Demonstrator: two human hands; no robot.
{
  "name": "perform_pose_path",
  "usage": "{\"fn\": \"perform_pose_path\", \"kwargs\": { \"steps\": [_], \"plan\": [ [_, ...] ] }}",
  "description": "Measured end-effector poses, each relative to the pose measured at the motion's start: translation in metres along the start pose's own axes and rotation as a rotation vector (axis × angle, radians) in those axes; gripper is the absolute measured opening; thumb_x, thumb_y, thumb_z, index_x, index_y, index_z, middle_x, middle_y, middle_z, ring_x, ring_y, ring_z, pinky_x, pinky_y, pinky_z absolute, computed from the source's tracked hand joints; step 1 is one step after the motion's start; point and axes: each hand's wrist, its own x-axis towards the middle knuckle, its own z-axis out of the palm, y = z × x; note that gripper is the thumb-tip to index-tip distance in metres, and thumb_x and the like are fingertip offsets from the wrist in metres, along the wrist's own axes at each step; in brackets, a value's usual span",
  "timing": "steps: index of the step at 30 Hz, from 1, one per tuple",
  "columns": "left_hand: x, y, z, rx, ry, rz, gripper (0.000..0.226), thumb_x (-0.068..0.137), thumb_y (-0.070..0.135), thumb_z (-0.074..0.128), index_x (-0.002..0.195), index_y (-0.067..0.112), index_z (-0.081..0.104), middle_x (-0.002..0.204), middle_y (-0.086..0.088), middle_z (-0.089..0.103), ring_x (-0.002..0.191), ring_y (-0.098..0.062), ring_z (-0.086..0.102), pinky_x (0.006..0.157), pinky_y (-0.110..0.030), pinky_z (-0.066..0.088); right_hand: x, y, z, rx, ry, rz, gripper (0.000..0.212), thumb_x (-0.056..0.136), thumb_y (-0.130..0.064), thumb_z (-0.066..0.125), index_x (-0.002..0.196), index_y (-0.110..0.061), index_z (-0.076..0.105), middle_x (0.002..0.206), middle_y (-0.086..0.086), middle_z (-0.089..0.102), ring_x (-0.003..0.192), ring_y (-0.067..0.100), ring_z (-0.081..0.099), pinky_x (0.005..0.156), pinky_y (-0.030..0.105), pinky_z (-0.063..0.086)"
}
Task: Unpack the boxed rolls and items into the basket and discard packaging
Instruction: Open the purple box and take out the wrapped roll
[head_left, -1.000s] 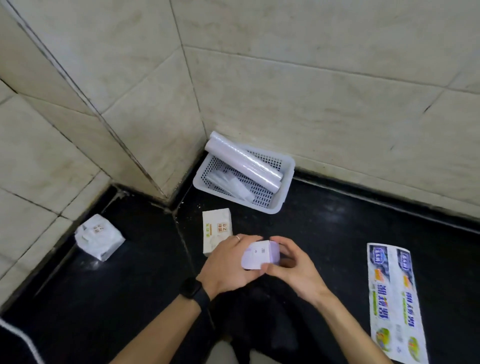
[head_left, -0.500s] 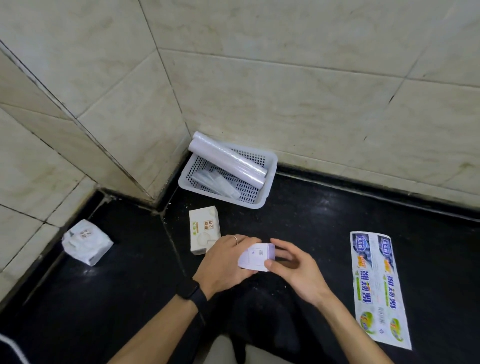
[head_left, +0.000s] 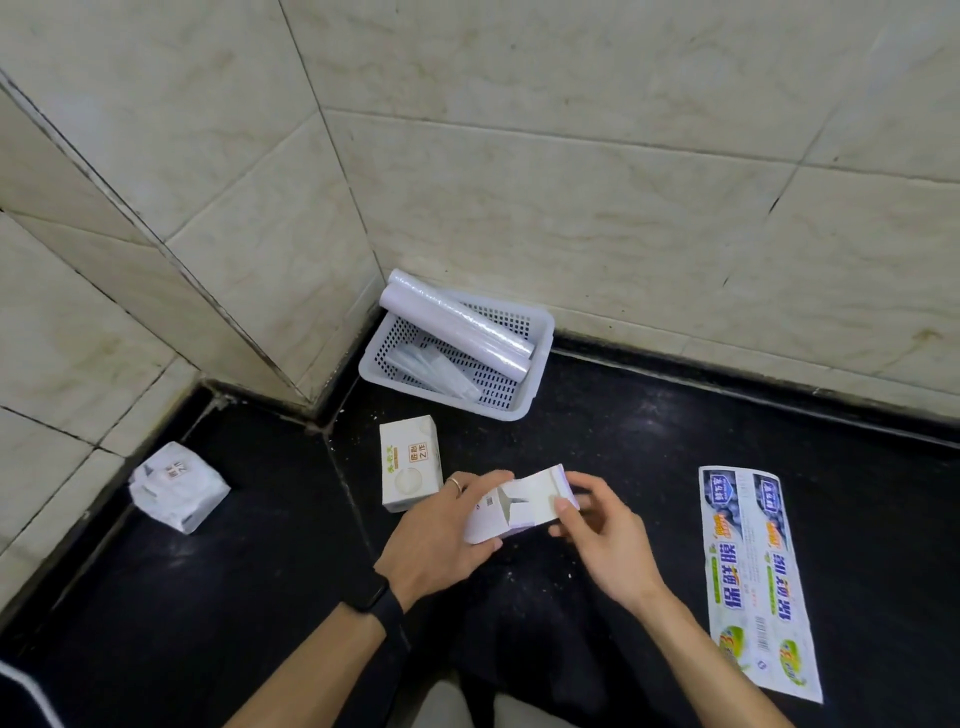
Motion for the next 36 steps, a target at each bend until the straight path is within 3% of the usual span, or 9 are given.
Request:
{"fn": "perform_pose_path", "kwargs": {
  "steps": [3, 6, 9, 14, 17, 21, 25, 29, 36],
  "plan": [
    [0.003, 0.005, -0.001, 0.059, -0.005, 0.070, 0.069, 0.088, 0.043, 0.065, 0.143, 0.051, 0.025, 0.137, 0.009, 0.035, 0.112, -0.007, 0.051, 0.089, -0.016, 0.041, 0.000, 0.001, 0.003, -0.058, 0.119, -0.080, 0.023, 0.097, -0.023, 0.061, 0.115, -0.038, 0.060, 0.095, -0.017, 0.072, 0.079, 0.006, 0.071, 0.074, 0.015, 0.053],
    [0.008, 0.009, -0.003, 0.021, -0.010, 0.076, 0.069, 0.084, 0.037, 0.070, 0.138, 0.048, 0.029, 0.133, 0.011, 0.033, 0.116, -0.005, 0.045, 0.097, -0.018, 0.041, 0.005, 0.006, 0.005, 0.059, 0.159, -0.017, 0.016, 0.101, -0.029, 0.054, 0.104, -0.033, 0.070, 0.080, -0.003, 0.073, 0.073, 0.011, 0.069, 0.074, 0.030, 0.057],
    [0.011, 0.014, -0.003, -0.071, -0.001, 0.079, 0.066, 0.079, 0.037, 0.074, 0.130, 0.051, 0.034, 0.126, 0.018, 0.034, 0.110, 0.001, 0.045, 0.093, -0.014, 0.040, 0.010, 0.011, 0.007, 0.178, 0.030, 0.137, 0.020, 0.100, -0.028, 0.055, 0.105, -0.025, 0.074, 0.082, 0.008, 0.075, 0.070, 0.015, 0.066, 0.075, 0.040, 0.057],
    [0.012, 0.023, 0.005, -0.137, 0.045, 0.096, 0.067, 0.074, 0.036, 0.077, 0.128, 0.049, 0.038, 0.126, 0.020, 0.039, 0.110, 0.002, 0.050, 0.095, -0.018, 0.045, 0.011, 0.010, 0.012, 0.158, -0.179, 0.278, 0.021, 0.098, -0.025, 0.055, 0.107, -0.030, 0.073, 0.093, -0.007, 0.077, 0.079, 0.006, 0.069, 0.074, 0.025, 0.052],
    [0.014, 0.023, 0.007, -0.114, 0.028, 0.071, 0.069, 0.076, 0.036, 0.077, 0.131, 0.049, 0.037, 0.128, 0.019, 0.038, 0.111, 0.001, 0.050, 0.094, -0.017, 0.044, 0.010, 0.018, 0.006, 0.120, 0.011, 0.144, 0.028, 0.091, -0.025, 0.069, 0.119, -0.029, 0.066, 0.107, -0.010, 0.071, 0.090, 0.004, 0.067, 0.077, 0.014, 0.051],
    [0.017, 0.022, 0.004, -0.058, -0.006, 0.013, 0.076, 0.079, 0.039, 0.073, 0.139, 0.050, 0.028, 0.129, 0.018, 0.038, 0.111, -0.004, 0.052, 0.091, -0.022, 0.049, 0.000, 0.022, -0.010, -0.205, 0.309, -0.207, 0.031, 0.090, -0.028, 0.071, 0.120, -0.035, 0.064, 0.119, -0.021, 0.059, 0.113, -0.001, 0.052, 0.096, 0.012, 0.041],
    [0.021, 0.028, 0.005, -0.077, -0.032, -0.035, 0.085, 0.081, 0.042, 0.072, 0.143, 0.052, 0.016, 0.138, 0.013, 0.040, 0.119, -0.009, 0.053, 0.094, -0.033, 0.051, -0.011, 0.022, -0.014, -0.426, 0.196, -0.398, 0.044, 0.092, -0.037, 0.067, 0.135, -0.036, 0.057, 0.141, -0.019, 0.047, 0.133, 0.001, 0.036, 0.109, 0.011, 0.027],
    [0.022, 0.034, 0.007, -0.090, -0.034, -0.011, 0.082, 0.081, 0.048, 0.072, 0.142, 0.047, 0.017, 0.141, 0.012, 0.045, 0.120, -0.009, 0.054, 0.097, -0.035, 0.050, -0.015, 0.029, -0.011, -0.435, 0.033, -0.342, 0.052, 0.090, -0.043, 0.064, 0.139, -0.044, 0.048, 0.149, -0.026, 0.036, 0.141, -0.001, 0.023, 0.113, 0.015, 0.021],
    [0.020, 0.039, 0.005, -0.095, -0.005, -0.033, 0.047, 0.085, 0.046, 0.069, 0.114, 0.039, 0.033, 0.124, 0.013, 0.052, 0.110, -0.010, 0.058, 0.088, -0.029, 0.052, -0.013, 0.032, -0.010, -0.291, 0.175, -0.364, 0.026, 0.086, -0.015, 0.074, 0.098, -0.034, 0.061, 0.116, -0.021, 0.061, 0.113, 0.006, 0.058, 0.094, 0.022, 0.046]
  ]
}}
